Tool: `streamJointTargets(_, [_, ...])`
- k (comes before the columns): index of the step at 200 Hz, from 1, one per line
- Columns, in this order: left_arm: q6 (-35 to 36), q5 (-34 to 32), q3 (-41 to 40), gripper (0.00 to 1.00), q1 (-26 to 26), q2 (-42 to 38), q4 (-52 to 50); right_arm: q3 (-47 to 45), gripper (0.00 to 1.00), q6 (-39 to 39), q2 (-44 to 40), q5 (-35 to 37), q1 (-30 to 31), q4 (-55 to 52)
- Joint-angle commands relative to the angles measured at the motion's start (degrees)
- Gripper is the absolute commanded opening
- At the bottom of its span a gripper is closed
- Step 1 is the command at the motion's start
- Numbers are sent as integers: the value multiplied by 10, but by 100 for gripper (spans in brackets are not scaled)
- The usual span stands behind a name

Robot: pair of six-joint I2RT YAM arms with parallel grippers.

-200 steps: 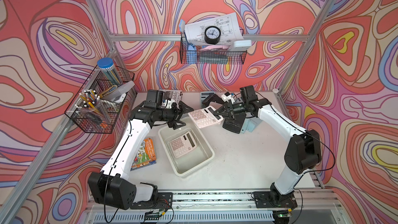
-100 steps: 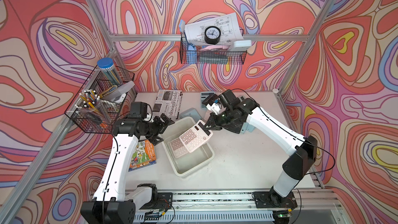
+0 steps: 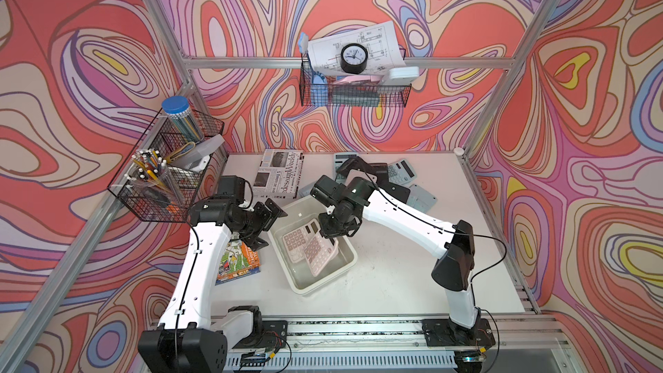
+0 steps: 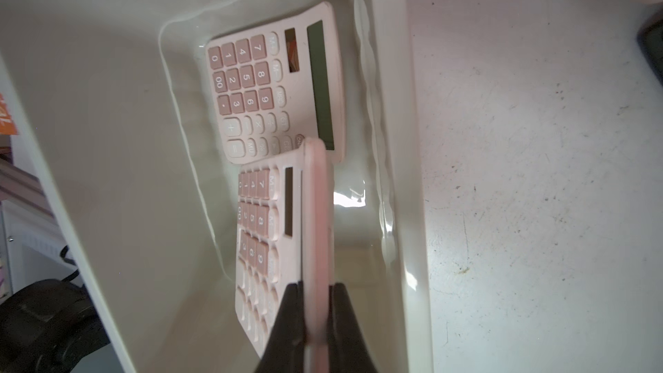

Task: Put the calculator in the storage box
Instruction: Place the calculator in the storage box.

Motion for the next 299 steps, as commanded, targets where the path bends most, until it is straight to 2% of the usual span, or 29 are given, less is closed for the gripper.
streamJointTargets(1, [14, -15, -6, 97, 5, -1, -27, 39, 0, 20, 30, 37, 12, -53])
streamJointTargets(33, [20, -22, -6, 96, 6, -2, -36, 55, 0, 38, 65, 54, 21, -93])
streamJointTargets(73, [26, -30, -3, 97, 5, -1, -42, 39, 0, 49, 87, 72, 28, -84])
streamJointTargets(130, [28, -33, 2, 96, 6, 4, -39, -55, 0, 41, 56, 22, 31, 24])
streamJointTargets(161, [28, -35, 9, 97, 6, 11, -39, -75, 0, 38, 46, 15, 32, 18])
streamJointTargets(180, [28, -38, 13, 96, 6, 15, -39, -94, 21, 38, 34, 18, 33, 15])
streamJointTargets(199, [28, -46, 18, 96, 6, 19, -42, -94, 26, 38, 24, 29, 33, -4])
streamJointTargets(215, [28, -50, 23, 97, 8, 24, -43, -81, 36, 33, 23, 42, 33, -25])
streamJointTargets(253, [26, -60, 43, 97, 13, 43, -53, -24, 38, 4, 27, 58, 33, -52])
streamJointTargets(272, [27, -62, 51, 97, 15, 51, -58, 14, 43, -22, 28, 61, 32, -59])
streamJointTargets(299, [30, -45, 54, 96, 15, 61, -61, 26, 57, -61, 4, 66, 24, -28])
